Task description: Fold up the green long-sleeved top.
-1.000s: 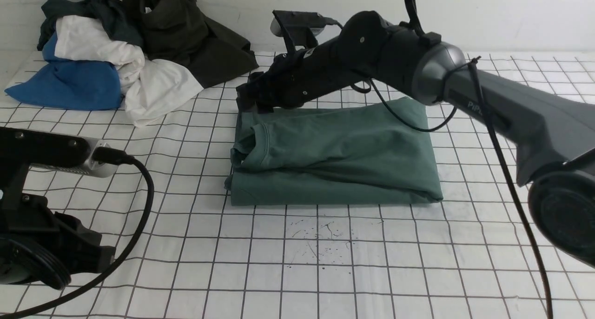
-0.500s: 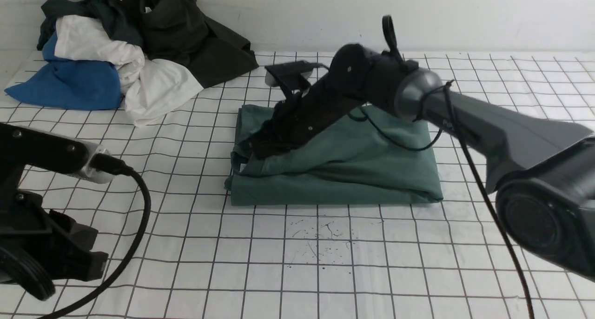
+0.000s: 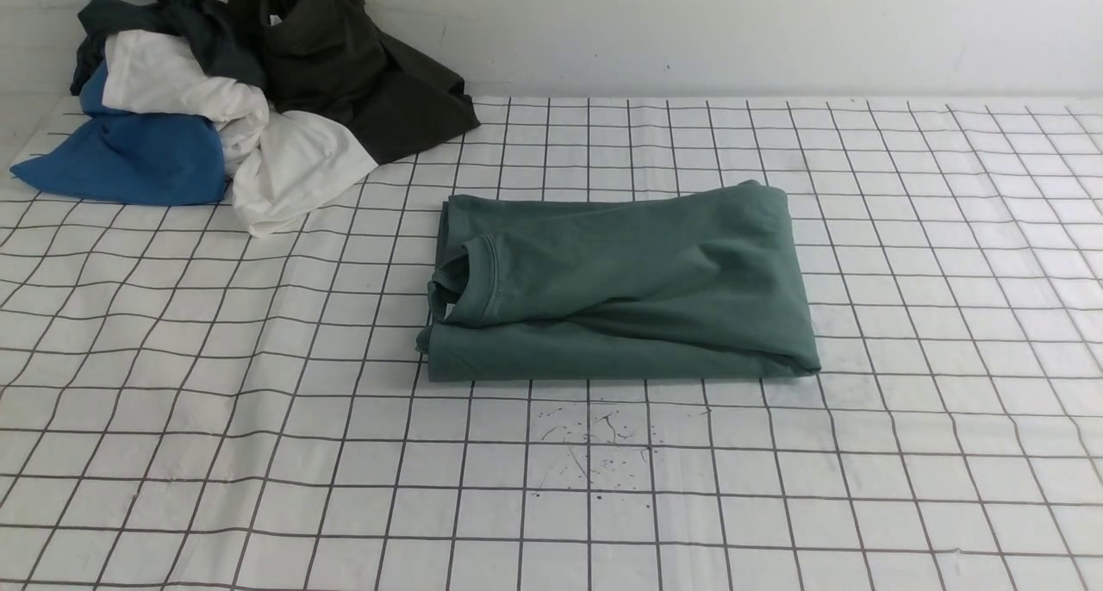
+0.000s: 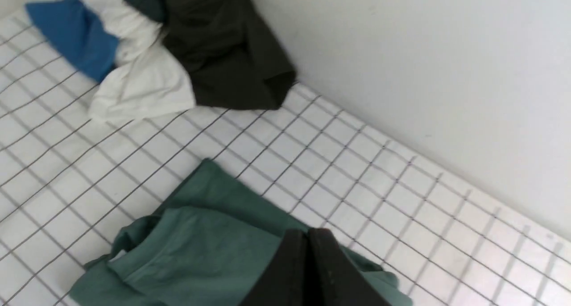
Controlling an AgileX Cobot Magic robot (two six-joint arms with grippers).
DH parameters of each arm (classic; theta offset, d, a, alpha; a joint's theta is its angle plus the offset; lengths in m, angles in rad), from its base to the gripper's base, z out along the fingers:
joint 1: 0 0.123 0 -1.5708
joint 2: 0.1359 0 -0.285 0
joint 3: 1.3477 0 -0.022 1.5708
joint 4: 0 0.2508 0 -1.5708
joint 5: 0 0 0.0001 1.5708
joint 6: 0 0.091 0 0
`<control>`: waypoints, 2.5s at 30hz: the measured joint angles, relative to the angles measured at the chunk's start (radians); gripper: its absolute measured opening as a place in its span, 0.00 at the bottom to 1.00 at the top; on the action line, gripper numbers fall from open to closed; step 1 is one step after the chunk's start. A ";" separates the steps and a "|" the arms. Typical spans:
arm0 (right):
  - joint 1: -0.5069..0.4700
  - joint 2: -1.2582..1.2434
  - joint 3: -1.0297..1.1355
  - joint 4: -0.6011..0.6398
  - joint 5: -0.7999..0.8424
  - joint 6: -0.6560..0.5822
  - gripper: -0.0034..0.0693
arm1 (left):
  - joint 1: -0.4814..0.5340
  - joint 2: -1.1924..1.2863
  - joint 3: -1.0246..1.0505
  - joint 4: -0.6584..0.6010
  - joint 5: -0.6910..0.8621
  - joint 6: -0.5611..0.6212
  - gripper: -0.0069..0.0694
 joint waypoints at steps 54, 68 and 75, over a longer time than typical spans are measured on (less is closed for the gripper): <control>-0.308 -1.698 2.155 -0.223 -0.839 0.353 0.03 | 0.000 -0.135 0.097 0.066 0.109 0.027 0.12; -0.308 -1.698 2.154 -0.254 -0.805 0.526 0.03 | 0.000 -0.135 0.097 0.066 0.109 0.027 0.12; -0.308 -1.698 2.154 -0.254 -0.805 0.526 0.03 | 0.000 -0.135 0.097 0.066 0.109 0.027 0.12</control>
